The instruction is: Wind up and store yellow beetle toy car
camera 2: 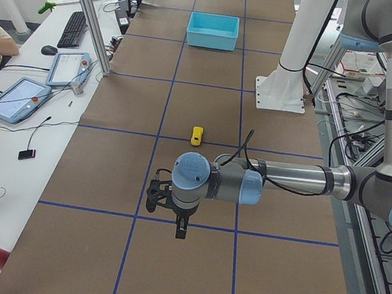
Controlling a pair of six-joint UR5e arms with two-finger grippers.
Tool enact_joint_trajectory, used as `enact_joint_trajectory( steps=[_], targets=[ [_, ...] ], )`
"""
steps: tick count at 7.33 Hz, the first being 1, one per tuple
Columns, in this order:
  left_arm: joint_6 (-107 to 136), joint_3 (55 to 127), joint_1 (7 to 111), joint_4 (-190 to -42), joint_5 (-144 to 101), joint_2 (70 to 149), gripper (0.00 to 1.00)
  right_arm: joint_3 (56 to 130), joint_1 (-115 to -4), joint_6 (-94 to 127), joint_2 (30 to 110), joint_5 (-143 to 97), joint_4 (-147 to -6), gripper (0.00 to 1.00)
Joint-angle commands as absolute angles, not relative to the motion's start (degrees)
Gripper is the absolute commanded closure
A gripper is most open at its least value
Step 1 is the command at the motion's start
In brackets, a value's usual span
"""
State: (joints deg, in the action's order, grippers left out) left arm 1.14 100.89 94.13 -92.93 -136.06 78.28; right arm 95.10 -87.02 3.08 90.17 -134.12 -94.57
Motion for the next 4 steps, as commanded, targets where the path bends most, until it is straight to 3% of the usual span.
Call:
enact_joint_trajectory(
  steps=[1, 4],
  targets=[
    [1.1, 100.8, 94.1, -93.2, -136.1, 78.3, 0.0, 94.8, -82.7, 3.3, 90.2, -134.0, -94.6, 0.0],
    [0.7, 101.1, 94.0, -93.5, -136.1, 78.9, 0.0, 94.2, -82.4, 3.4, 90.1, -133.7, -94.5, 0.0]
  ],
)
